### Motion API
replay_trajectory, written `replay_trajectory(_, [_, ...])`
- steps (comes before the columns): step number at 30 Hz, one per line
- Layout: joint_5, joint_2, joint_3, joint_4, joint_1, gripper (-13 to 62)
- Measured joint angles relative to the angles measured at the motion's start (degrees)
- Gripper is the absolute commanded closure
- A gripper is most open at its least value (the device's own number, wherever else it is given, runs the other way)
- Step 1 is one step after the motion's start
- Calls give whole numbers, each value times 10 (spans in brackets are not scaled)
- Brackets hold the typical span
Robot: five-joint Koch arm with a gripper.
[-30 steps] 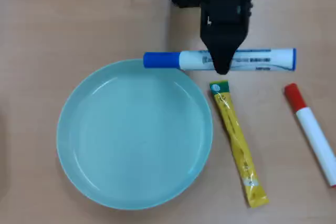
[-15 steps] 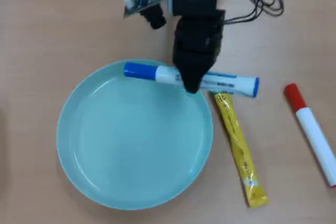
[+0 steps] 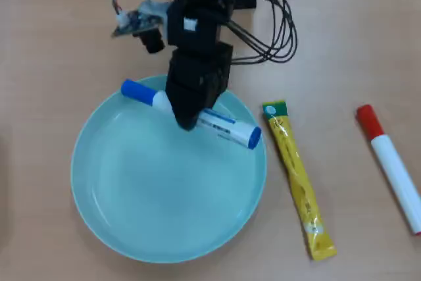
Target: Pick up the blue pen, then put it in the green bowl
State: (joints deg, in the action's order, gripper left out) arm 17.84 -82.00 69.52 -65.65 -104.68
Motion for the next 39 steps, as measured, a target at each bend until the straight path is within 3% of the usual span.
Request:
replay_trajectory(16, [-8,21,99,136,-14,562])
replay_trajectory(39, [-73,97,136,151,-25,559])
